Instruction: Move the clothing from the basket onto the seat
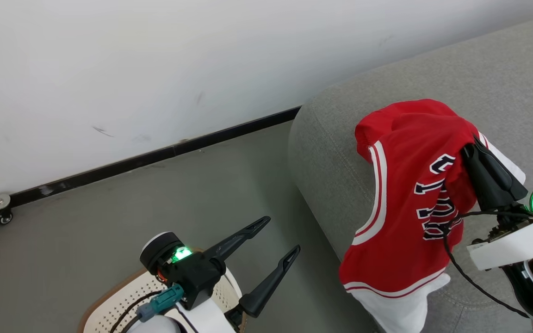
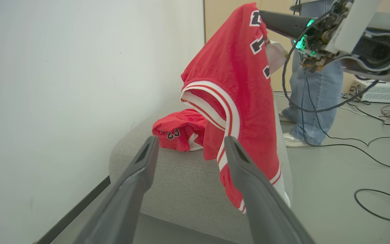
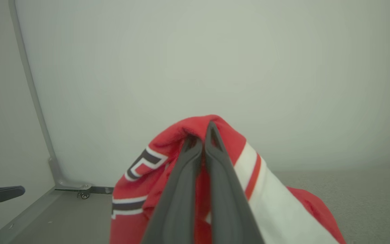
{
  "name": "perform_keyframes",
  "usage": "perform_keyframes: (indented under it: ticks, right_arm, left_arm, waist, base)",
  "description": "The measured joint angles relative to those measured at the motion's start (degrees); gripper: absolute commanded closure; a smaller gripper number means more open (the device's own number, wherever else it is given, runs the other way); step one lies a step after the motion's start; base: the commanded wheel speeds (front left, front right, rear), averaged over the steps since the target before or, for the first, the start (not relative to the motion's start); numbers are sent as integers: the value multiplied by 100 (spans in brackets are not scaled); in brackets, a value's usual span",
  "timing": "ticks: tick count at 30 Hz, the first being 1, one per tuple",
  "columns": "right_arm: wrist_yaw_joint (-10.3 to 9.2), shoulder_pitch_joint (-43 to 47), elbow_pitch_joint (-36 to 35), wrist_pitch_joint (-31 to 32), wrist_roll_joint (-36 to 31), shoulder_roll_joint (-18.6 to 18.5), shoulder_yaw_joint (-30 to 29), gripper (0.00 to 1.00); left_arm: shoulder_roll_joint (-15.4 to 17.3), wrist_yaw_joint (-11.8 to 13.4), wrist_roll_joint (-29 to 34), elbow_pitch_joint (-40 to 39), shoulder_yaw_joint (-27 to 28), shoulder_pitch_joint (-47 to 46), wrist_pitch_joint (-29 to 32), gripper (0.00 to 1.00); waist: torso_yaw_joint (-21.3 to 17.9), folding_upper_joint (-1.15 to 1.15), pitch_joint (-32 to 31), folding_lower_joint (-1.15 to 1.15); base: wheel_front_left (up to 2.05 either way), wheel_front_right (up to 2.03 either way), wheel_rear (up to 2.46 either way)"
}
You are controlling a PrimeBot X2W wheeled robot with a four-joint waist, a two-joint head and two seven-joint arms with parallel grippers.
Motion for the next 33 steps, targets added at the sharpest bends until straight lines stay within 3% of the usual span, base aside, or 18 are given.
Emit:
perform_keyframes:
  ticks: [6,13,24,33]
  right_arm:
    - [0,-190,94,147,121,-91,-66,100]
    - [0,-1208,369,334,187,-476,-493,100]
    - [1,-2557,1287,642,235,-1046,-1274,100]
    - [0,-3024,2124,689,225,-1392,-1961,100]
  left_arm:
    - [45,0,0,-40,-5,-2,-1,0]
    - [162,0,1,-100,41,-27,0,0]
    - [293,66,15,-359,311,-268,5,0]
    - [409,135,103,-647,398,-437,47,0]
  waist:
    - [-89,0,125,0]
    - [-134,0,333,0]
    - [-90,0,763,0]
    - [64,0,1135,0]
  base:
    - [0,0,0]
    - [0,0,0]
    - [0,0,0]
    - [0,0,0]
